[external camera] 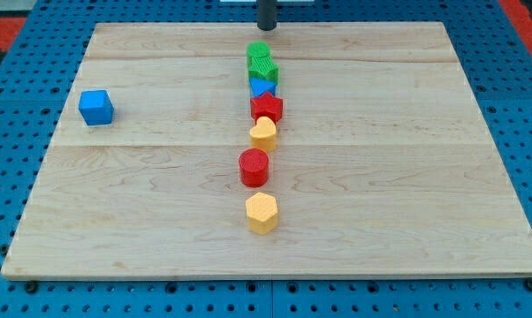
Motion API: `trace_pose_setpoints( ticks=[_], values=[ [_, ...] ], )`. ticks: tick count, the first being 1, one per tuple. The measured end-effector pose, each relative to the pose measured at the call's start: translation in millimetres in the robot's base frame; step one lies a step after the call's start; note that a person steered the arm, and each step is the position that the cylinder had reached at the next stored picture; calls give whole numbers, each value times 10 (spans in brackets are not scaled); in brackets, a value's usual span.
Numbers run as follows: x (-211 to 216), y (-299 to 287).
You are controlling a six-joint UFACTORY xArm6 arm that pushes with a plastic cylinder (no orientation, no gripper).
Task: Push the green circle towards blue cube
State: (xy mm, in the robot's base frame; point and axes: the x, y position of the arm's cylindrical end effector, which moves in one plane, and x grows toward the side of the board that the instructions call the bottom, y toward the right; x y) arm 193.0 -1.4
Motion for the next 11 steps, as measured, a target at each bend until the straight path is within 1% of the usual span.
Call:
trace_pose_setpoints(
  ticks=[1, 2, 3, 4, 5, 6, 8, 9, 10, 11],
  values=[
    [0, 0],
    [96, 742],
    [282, 1039],
    [414, 907],
    [785, 532],
    [768, -201],
    [447, -340],
    [573, -1154],
    [711, -1625],
    [426, -1449]
  ],
)
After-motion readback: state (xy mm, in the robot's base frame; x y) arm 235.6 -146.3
